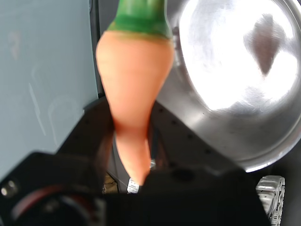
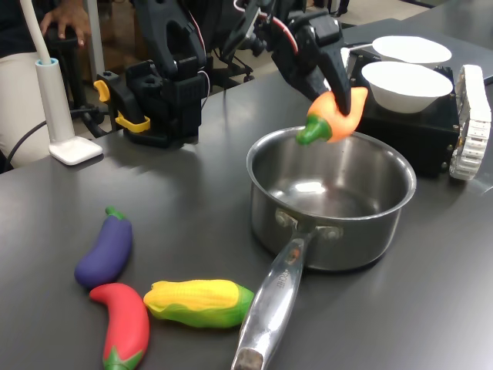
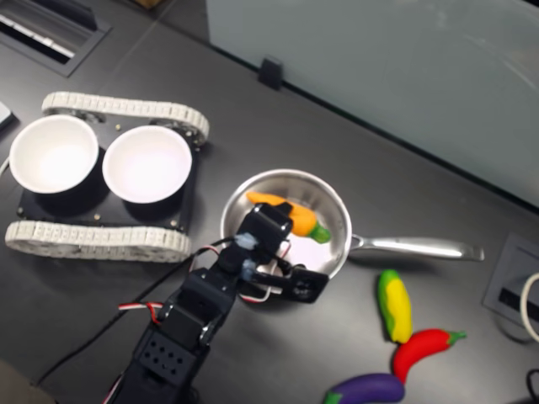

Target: Pick up the carrot and place them in the pan

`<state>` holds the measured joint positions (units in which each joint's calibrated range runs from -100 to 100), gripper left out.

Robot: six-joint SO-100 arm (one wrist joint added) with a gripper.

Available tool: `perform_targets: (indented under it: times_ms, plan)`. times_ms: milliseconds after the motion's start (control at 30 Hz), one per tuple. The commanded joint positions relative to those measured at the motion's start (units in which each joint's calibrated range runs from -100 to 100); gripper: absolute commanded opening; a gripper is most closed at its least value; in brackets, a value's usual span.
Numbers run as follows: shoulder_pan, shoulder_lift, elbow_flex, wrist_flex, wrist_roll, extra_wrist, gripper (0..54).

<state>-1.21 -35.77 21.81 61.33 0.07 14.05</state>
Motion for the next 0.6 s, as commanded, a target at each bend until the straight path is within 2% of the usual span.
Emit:
perform_targets:
  times_ms: [0,467,567]
  plan:
    - [-0.2,-2.6,-0.4,-3.5,-0.5,0.7,0.1]
    - [0.6,-2.5,1.6,-4.8,0.0,0.7,0.1]
    - [0.2,-2.7,2.0,-4.8,0.4,0.7,5.8]
